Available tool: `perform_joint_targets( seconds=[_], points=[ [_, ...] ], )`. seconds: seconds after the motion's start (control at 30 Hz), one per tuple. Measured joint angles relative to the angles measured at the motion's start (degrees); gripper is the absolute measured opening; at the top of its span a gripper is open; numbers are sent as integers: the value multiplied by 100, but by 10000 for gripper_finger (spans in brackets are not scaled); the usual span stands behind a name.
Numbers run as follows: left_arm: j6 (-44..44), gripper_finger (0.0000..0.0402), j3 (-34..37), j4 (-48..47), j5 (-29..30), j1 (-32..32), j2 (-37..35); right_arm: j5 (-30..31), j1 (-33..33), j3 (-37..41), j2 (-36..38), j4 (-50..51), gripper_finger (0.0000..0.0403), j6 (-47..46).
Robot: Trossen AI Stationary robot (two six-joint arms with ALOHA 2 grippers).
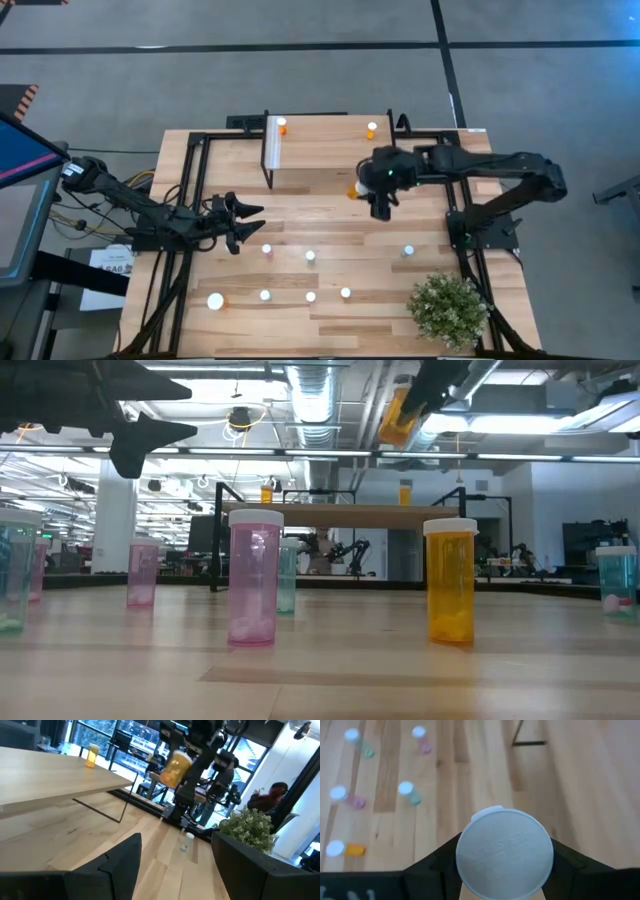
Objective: Pick and place medicine bottles onto shelf by color
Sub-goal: Put the top large orange pill bottle on the shelf
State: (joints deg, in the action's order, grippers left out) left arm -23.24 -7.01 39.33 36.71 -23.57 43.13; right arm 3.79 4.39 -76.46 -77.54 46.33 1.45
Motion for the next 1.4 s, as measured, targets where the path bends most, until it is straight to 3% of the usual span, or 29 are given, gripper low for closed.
perform_joint_targets(
  seconds=[0.43,0.9,1.13,1.4],
  points=[
    [-2,229,0,-244,-8,0,2,-134,696,2,142,-17,222,219],
    [-9,229,0,-236,6,0,0,-413,2070,2,136,109,222,365],
    [-9,229,0,-205,131,0,0,-655,2625,-61,-238,364,220,464],
    [-9,229,0,-208,148,0,0,-693,2773,-671,-979,964,221,505]
  ],
)
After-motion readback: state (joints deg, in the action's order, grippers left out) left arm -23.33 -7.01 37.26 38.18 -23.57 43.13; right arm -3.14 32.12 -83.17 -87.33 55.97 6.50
